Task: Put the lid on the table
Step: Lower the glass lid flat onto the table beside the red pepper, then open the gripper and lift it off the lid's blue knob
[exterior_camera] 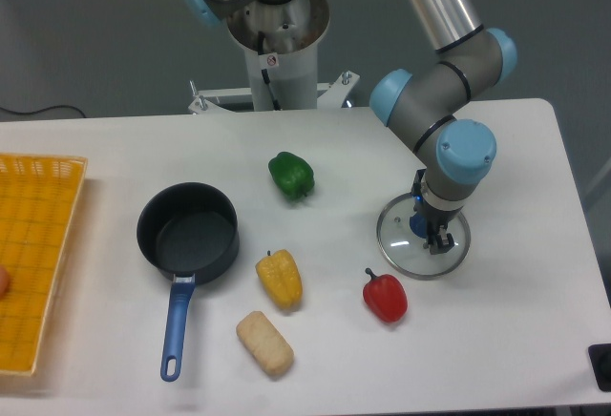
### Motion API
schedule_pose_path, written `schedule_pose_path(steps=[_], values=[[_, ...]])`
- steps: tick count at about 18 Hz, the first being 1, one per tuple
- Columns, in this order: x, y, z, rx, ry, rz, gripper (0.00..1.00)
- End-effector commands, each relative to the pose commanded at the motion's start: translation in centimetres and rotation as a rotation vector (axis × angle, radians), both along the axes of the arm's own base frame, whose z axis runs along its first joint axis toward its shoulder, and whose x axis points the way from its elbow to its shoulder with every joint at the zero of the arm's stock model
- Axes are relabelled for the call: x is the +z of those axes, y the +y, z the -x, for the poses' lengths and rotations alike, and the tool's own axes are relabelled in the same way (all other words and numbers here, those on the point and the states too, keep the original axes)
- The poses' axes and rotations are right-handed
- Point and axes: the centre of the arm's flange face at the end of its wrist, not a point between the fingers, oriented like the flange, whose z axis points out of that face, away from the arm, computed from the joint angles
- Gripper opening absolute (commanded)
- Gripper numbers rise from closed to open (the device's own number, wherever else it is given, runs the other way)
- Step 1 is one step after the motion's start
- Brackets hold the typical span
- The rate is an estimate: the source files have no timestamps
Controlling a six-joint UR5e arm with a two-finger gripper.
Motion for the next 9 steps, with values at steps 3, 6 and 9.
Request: schedule_pose_path(steps=[3,6,9], values=[[0.3,0.0,0.0,0.0,0.004,-0.002,0.99],[1.0,-0.1,0.1,0.003,0.013,-0.006,1.0],[2.6,-0.1,0.1,0.005,0.04,-0.016,1.0]])
